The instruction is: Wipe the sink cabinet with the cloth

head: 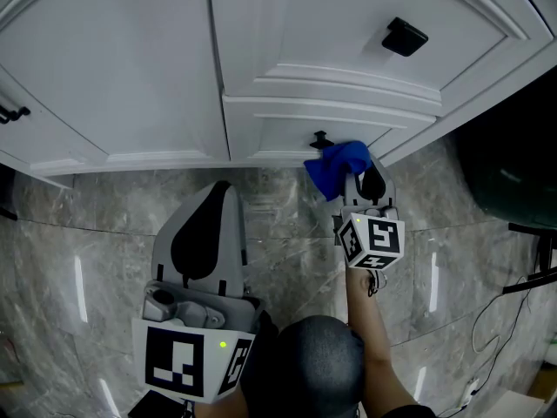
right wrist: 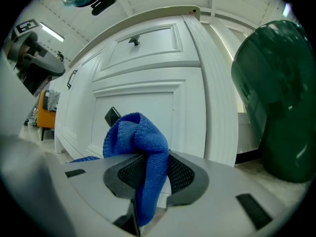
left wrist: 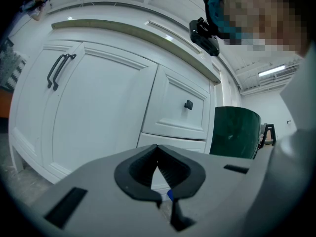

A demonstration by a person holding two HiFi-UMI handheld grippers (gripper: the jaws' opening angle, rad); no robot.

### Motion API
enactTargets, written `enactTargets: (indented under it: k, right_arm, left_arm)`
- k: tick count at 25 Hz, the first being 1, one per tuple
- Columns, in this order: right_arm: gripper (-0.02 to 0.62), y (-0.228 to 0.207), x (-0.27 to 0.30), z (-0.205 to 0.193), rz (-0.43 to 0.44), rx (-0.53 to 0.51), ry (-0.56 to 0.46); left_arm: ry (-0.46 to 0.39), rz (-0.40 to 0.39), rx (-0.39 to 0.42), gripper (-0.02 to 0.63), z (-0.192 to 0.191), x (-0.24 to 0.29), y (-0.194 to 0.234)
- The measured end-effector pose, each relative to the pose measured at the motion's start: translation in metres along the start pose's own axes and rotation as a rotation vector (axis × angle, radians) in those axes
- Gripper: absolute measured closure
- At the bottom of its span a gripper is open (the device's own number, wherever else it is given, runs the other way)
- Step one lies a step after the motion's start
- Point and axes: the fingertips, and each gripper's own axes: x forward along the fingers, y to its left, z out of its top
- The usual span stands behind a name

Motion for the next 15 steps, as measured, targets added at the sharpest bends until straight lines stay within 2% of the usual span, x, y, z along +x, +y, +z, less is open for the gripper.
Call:
enactTargets:
  k: [6, 15]
  right_arm:
    - [0.482, -0.009, -0.005, 0.001, -0.032, -0.060, 0.004]
    - [0.480, -0.020, -0.009, 0.001, -0.057, -0.058, -0.003]
  left_arm:
    - [0.002, 0.004, 0.001, 0.606, -0.001, 0.001, 0.001]
    - [0.006, 0.003, -0.008, 0.606, -0.004, 0.003, 0.004]
